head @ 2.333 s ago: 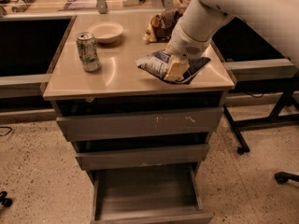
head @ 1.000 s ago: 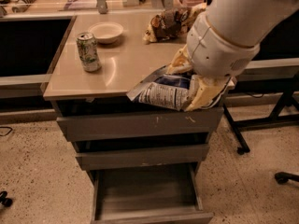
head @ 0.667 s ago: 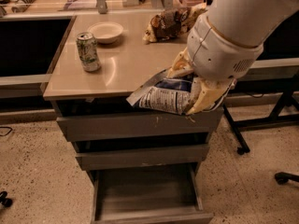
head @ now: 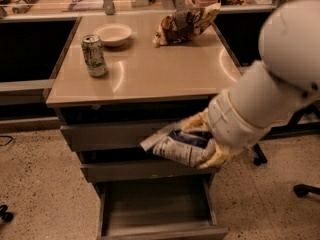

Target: Place blue chip bag into bottom drawer

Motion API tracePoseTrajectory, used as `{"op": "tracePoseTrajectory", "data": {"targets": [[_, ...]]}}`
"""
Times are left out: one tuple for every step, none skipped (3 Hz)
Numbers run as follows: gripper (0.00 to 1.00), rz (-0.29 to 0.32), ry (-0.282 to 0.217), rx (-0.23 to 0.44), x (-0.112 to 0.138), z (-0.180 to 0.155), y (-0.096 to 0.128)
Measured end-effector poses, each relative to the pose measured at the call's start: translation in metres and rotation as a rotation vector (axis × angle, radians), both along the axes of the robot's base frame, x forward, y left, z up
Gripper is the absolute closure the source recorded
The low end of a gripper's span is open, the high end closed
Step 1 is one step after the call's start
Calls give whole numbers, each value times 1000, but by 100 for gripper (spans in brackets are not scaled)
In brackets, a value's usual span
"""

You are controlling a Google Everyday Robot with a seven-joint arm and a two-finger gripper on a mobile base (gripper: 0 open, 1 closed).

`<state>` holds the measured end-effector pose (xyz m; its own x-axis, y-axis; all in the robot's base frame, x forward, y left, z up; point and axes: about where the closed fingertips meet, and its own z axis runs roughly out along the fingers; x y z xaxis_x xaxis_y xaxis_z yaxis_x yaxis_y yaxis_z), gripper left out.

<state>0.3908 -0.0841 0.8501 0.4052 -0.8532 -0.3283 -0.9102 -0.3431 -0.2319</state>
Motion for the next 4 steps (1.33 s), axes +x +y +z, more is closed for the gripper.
{"op": "tracePoseTrajectory", "data": {"targets": [[100,-29,111,99,-16,-103,-1],[100,-26,281,120,-53,-214,-5],[100,-11,378,104,-73,-273,-7],[100,-9,391,108,-76,-278,-6]]}}
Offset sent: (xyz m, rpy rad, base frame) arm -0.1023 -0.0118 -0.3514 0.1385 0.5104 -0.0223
